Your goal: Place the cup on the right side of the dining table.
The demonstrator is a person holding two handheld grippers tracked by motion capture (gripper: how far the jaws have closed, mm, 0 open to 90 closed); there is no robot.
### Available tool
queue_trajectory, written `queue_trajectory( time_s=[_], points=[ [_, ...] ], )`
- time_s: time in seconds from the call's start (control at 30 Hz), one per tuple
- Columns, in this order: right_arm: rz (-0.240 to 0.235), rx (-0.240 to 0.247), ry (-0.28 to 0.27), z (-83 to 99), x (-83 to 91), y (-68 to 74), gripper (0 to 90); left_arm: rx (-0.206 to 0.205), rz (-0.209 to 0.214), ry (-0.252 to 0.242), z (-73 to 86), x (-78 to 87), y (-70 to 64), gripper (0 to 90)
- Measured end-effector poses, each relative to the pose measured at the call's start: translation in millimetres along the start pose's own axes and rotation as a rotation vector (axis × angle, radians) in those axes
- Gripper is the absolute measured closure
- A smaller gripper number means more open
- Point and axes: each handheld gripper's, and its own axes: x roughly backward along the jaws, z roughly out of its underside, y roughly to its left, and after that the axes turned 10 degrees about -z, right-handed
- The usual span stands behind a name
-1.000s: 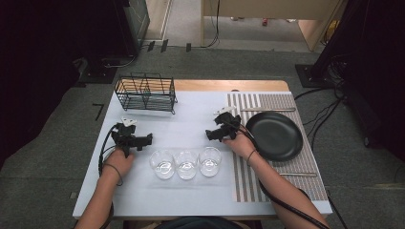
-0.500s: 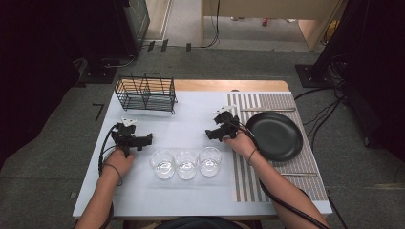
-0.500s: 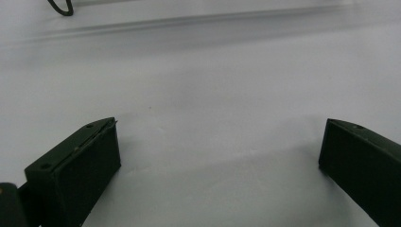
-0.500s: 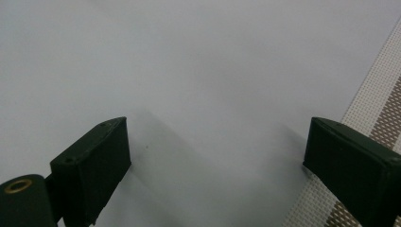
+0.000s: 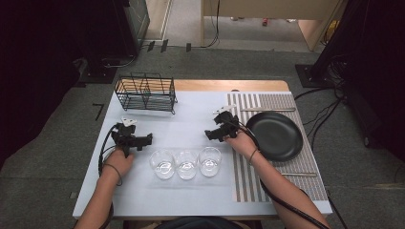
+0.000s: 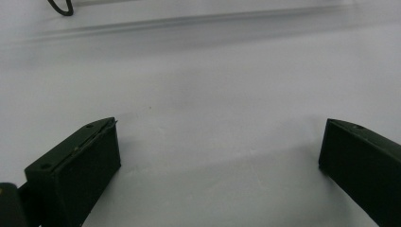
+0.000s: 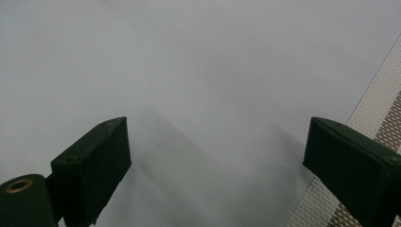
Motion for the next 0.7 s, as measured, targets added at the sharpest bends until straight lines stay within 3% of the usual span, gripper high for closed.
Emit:
queue_trajectory(
  time_s=[0.13,0.2,0.7],
  points=[
    [-0.013,0.004,0.002,-0.5,1.8,0.4,8.5,0.0,0.0,0.0,0.0,0.0,0.0,0.0],
    [-0.017,0.012,0.004,-0.6,3.2,0.8,18.1,0.0,0.0,0.0,0.0,0.0,0.0,0.0],
    [-0.03,0.031,-0.002,-1.8,10.1,3.5,18.0,0.0,0.0,0.0,0.1,0.1,0.0,0.0]
  ],
)
